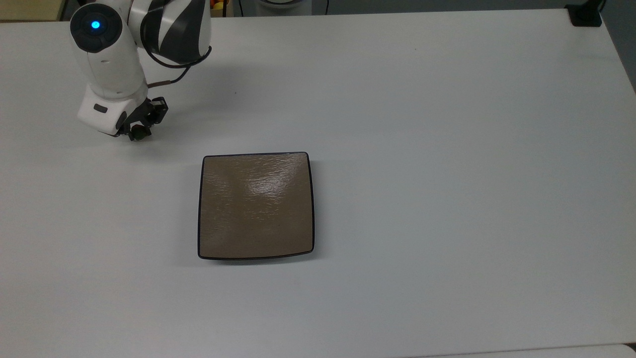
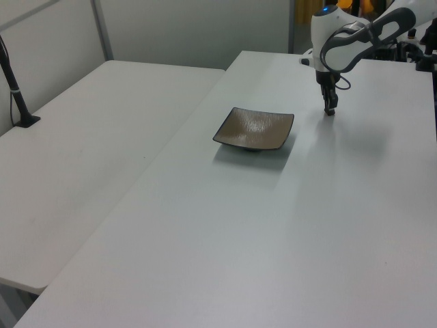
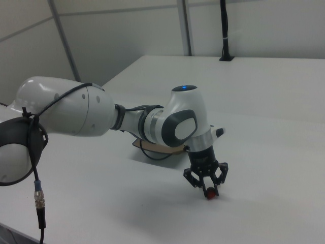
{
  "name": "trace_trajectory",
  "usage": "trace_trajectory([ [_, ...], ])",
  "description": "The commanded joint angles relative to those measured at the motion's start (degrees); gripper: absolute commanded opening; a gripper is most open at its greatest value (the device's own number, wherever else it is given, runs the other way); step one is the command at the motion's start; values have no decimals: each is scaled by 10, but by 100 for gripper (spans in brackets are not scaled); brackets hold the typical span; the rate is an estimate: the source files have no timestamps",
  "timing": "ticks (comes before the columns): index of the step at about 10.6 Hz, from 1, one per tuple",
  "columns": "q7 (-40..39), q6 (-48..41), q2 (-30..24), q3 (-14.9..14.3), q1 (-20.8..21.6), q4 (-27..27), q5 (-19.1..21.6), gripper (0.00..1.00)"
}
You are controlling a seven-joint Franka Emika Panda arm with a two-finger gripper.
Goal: Strawberries on a ceramic plate
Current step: 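Lift the strawberry and carry it over the brown plate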
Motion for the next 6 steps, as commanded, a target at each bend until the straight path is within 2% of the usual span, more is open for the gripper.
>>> trace_trajectory([
  [1,2,-4,-31,-2,1,-7,-2,23],
  [3,2,-26,-54,-2,2,7,0,23],
  [6,5,-113,-73,-2,6,69,17,24],
])
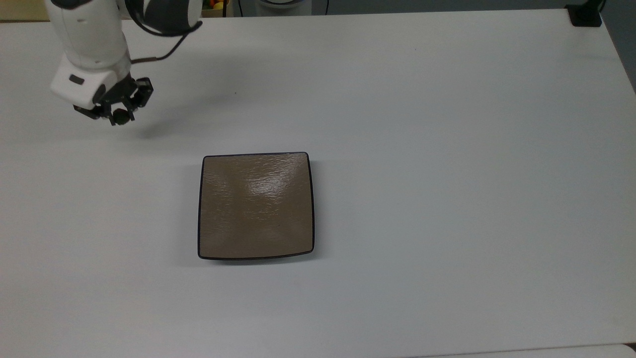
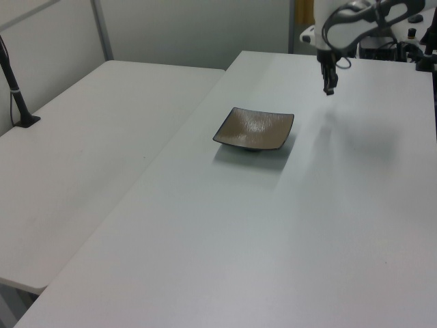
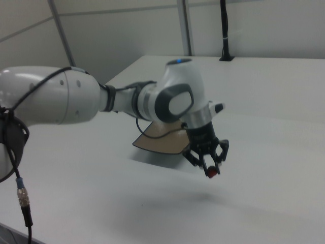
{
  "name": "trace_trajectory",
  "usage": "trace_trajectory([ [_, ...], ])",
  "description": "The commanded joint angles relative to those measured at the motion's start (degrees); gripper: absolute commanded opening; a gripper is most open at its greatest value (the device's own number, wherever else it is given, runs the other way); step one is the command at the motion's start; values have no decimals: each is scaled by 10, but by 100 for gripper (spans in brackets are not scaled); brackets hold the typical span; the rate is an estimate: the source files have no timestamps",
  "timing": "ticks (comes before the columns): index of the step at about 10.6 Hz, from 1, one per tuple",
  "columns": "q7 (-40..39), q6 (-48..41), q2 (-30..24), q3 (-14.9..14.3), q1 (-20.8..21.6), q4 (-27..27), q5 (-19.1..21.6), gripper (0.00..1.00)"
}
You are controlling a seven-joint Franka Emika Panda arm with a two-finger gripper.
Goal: Strawberries on a ceramic plate
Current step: 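Lift the strawberry and carry it over the brown plate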
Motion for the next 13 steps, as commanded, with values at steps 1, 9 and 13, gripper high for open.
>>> trace_trajectory([
  [1,4,-66,-36,0,7,36,42,24],
  [9,157,-136,-93,10,49,84,175,25],
  [13,219,-92,-75,11,82,87,181,25],
])
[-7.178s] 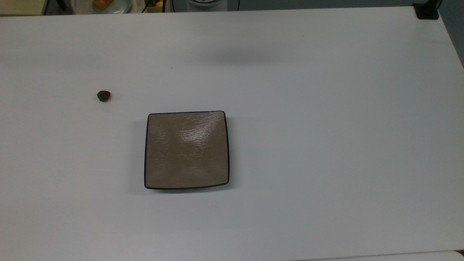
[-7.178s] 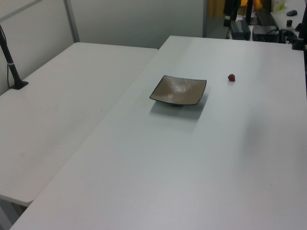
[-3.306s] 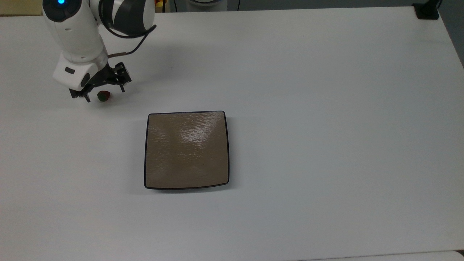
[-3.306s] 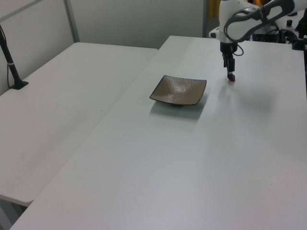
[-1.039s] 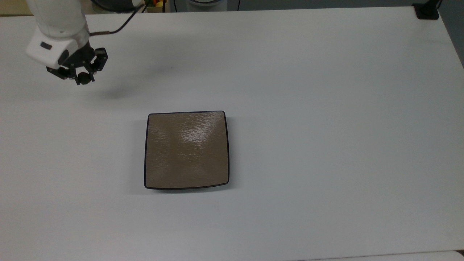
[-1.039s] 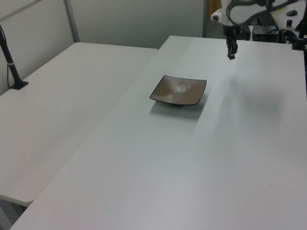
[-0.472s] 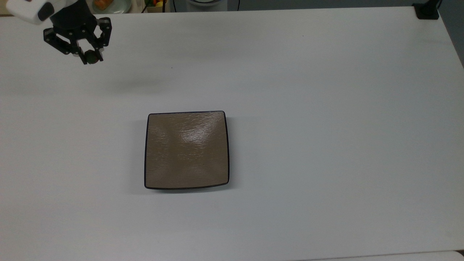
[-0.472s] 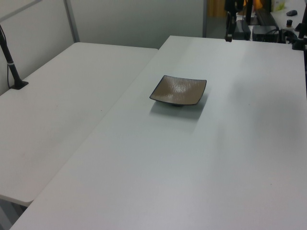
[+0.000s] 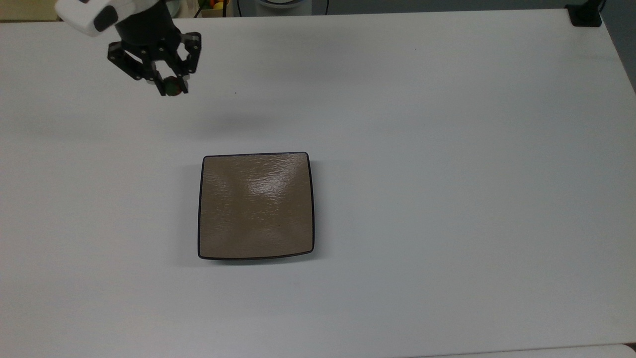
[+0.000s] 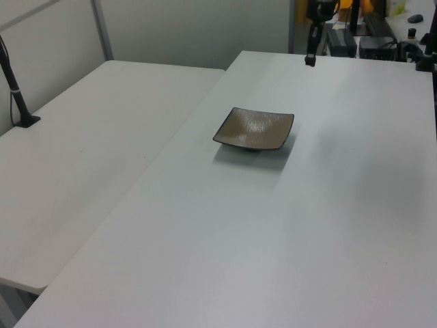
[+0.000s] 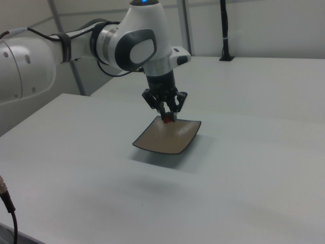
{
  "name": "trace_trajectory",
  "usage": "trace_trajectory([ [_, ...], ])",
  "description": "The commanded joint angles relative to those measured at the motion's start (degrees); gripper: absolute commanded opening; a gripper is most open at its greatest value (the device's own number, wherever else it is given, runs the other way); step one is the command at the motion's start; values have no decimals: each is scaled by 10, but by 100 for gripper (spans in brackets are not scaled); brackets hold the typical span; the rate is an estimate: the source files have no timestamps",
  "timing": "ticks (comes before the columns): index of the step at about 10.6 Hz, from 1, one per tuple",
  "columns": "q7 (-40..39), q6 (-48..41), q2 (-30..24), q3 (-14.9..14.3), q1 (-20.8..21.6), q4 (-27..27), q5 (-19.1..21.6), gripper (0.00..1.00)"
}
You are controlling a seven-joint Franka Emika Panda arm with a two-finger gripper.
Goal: Strawberries on a ceramic plate
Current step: 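Lift the strawberry and carry it over the brown plate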
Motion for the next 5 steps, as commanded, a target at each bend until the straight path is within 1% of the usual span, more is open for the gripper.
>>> trace_trajectory([
  [1,56,57,24,-4,23,4,29,25],
  [3,75,101,44,-2,38,3,37,25],
  [5,103,151,64,11,43,2,45,25],
])
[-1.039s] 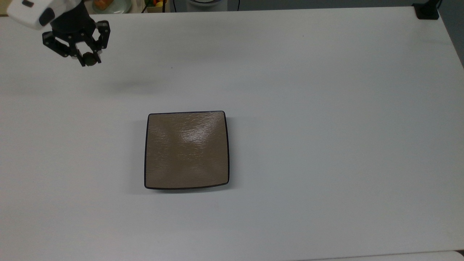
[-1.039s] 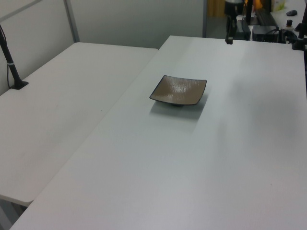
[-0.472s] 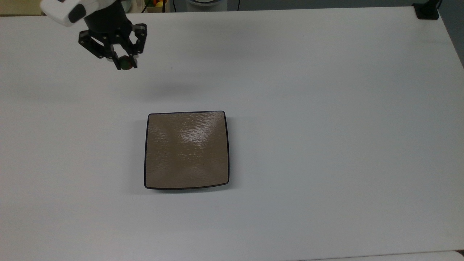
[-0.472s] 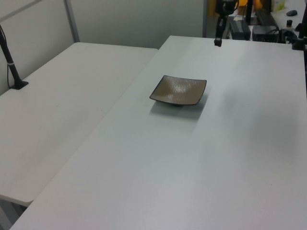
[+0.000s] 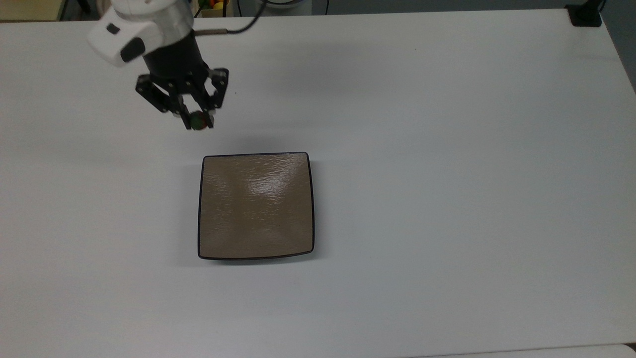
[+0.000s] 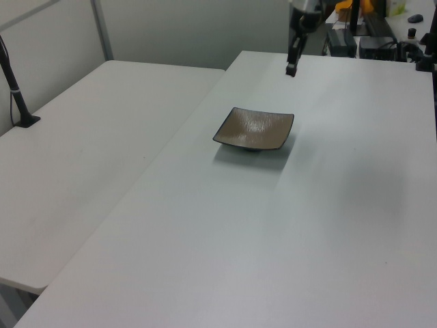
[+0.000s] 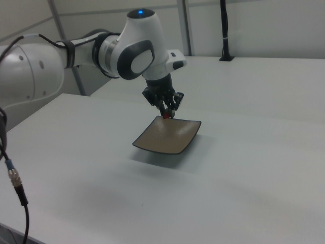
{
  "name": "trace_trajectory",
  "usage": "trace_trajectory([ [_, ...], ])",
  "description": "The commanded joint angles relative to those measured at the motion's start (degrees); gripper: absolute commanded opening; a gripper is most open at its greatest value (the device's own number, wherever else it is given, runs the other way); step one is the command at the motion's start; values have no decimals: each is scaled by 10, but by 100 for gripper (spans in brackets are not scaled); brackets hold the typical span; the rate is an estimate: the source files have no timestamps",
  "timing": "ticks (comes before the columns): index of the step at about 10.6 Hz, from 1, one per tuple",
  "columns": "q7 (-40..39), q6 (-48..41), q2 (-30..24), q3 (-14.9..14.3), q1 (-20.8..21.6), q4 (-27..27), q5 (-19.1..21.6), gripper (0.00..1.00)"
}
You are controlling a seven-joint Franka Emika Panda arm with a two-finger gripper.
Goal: Strawberries on a ceramic plate
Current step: 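Lift the strawberry and carry it over the brown plate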
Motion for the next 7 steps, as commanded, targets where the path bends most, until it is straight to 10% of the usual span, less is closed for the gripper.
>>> trace_trajectory([
  [1,49,82,35,14,15,-2,15,25],
  [7,53,193,104,32,32,-11,17,25],
])
